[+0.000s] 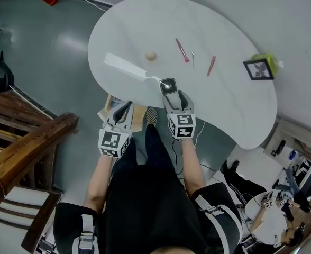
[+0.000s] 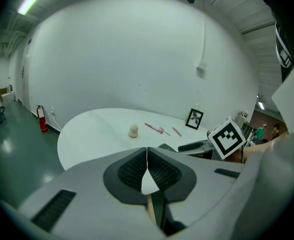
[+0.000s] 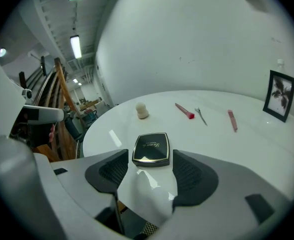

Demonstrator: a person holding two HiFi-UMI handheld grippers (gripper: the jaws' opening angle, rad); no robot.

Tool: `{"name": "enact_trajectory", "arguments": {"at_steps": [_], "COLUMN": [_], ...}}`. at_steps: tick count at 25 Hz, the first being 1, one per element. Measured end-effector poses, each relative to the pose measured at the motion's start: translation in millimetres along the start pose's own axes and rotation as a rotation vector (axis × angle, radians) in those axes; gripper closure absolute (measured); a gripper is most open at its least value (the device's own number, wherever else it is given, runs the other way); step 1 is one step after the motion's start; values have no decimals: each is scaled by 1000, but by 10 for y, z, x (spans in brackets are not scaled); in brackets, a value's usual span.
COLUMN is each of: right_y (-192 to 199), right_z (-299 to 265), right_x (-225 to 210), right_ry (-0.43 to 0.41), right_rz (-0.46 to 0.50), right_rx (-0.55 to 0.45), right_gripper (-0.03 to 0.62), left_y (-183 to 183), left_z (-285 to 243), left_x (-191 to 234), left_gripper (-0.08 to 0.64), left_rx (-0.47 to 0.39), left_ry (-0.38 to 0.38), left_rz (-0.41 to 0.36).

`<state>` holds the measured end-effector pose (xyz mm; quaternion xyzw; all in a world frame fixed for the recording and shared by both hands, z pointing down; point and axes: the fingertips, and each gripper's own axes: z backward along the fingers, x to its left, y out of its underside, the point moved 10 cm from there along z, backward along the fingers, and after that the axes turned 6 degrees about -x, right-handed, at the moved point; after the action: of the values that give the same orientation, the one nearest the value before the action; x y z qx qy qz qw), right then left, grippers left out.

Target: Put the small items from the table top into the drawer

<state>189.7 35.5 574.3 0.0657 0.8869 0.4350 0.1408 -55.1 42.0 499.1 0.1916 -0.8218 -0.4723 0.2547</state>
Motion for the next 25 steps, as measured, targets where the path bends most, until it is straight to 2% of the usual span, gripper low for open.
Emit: {"name": "enact_trajectory", "arguments": {"at_steps": [16, 25], "right_y": [-21, -23], "right_z": [-237, -267], "right_x": [36, 84], "right_ry": [15, 26], "right_rz": [63, 80], "right_rx": [82, 90], "right_gripper": [322, 322], "left_y": [-8, 9], "left_z": [-28, 89], "left_x": [148, 205], "left_gripper": [540, 539], "left_rx": [6, -3], "left_ry": [-38, -60], "left_rz": [27, 44]}}
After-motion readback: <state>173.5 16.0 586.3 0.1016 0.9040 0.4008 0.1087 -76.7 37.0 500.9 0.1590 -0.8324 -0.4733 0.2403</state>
